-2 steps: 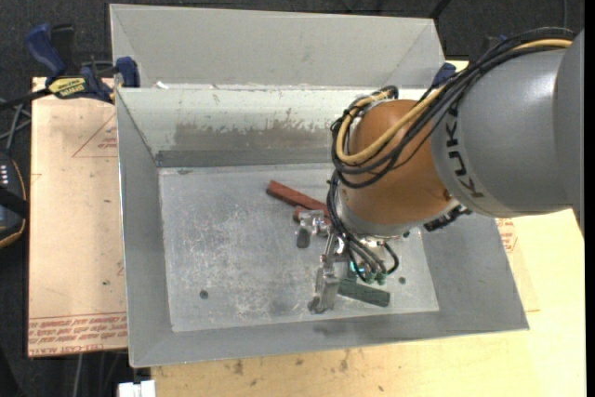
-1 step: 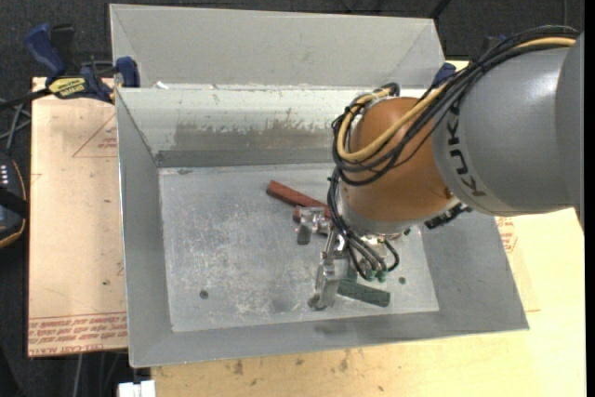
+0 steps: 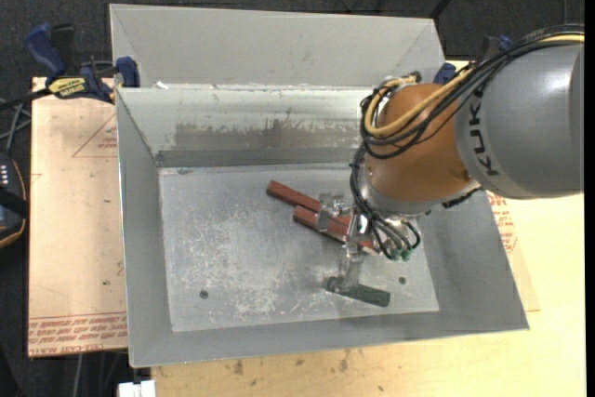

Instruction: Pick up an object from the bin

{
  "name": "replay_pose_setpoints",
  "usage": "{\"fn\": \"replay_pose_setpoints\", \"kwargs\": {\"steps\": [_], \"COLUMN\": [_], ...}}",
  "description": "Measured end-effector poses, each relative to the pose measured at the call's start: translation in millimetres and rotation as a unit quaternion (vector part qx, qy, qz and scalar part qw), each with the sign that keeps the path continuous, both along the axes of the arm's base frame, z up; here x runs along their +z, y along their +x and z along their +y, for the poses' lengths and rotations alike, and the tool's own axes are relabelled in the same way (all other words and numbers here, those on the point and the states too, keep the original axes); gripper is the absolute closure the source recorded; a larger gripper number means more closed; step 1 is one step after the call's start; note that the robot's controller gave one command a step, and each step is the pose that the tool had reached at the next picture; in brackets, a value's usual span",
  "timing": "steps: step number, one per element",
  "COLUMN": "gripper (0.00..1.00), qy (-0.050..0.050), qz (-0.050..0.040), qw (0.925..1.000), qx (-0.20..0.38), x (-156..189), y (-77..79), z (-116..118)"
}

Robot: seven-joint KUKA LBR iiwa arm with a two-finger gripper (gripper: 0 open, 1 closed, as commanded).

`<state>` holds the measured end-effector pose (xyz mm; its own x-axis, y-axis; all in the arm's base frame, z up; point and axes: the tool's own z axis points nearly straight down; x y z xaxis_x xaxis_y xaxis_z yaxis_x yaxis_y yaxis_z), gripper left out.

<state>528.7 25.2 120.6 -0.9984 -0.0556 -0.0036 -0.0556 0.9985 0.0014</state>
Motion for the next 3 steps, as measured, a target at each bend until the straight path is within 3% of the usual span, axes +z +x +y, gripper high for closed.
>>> {"fn": "replay_pose_setpoints", "kwargs": {"steps": [1, 2, 3], "gripper": [0.0, 0.0, 1.0], "qy": [-0.002, 0.001, -0.001], "qz": [0.0012, 0.0003, 0.0], "qw": [0.9987, 0.9979, 0.9935], "qx": [0.05, 0.064, 0.114], "x": [-15, -41, -49], "y": [1.5, -33.5, -31.0], "z": [-17, -34, -90]}}
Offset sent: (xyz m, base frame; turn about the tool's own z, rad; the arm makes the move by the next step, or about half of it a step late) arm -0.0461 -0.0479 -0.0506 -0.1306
